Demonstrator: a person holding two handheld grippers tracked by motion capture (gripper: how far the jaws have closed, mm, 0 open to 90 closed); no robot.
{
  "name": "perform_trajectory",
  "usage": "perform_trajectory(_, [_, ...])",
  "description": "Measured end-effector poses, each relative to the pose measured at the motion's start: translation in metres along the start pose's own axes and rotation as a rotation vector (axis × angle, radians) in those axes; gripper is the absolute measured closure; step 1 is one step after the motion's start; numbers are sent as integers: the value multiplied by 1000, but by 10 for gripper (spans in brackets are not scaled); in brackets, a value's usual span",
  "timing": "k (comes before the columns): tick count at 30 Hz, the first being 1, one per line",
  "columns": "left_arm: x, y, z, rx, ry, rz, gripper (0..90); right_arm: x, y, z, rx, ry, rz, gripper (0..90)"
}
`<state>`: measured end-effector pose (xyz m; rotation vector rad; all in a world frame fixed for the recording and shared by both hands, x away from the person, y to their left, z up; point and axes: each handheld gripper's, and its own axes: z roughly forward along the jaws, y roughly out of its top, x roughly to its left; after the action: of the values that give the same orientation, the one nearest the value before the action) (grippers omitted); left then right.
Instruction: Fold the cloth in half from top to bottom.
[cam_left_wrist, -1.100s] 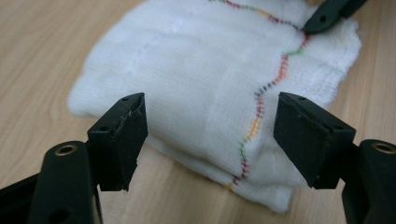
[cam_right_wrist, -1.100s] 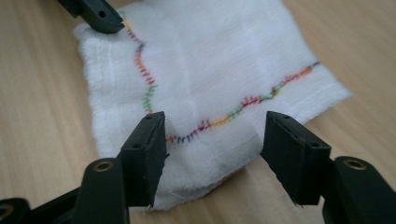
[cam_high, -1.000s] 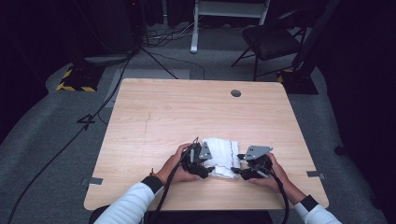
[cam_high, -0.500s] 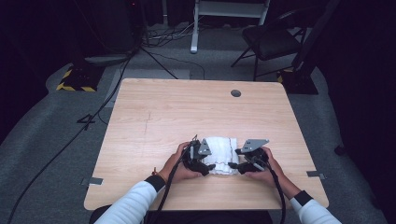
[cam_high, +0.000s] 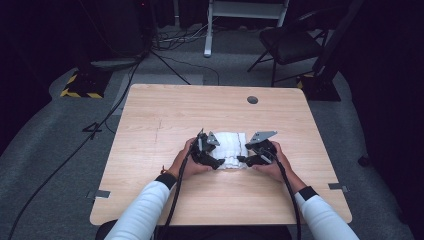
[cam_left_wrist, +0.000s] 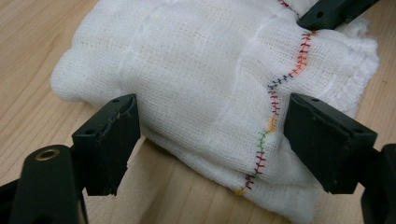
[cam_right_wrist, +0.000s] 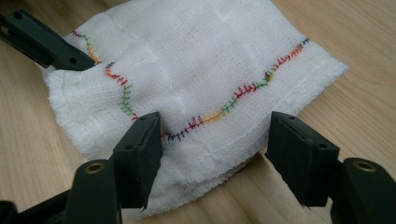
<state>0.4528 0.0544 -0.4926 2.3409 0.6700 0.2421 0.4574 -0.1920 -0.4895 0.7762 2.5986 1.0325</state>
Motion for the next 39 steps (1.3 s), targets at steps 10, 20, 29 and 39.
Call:
perform_trajectory(10, [20,7,4,14,31,-10,169,-10,11,11,-4,-8,16,354])
perform_trajectory(20, [16,8,-6,28,91,12,177,-6,13,8,7,-47,10,325])
perform_trajectory(29, [2,11,-26,-20,125,53,211,1,17,-7,-23,-61,-25,331])
perform_trajectory(39, [-17,4,-55,-97,140,85,197,7,15,-38,-53,-82,-62,330])
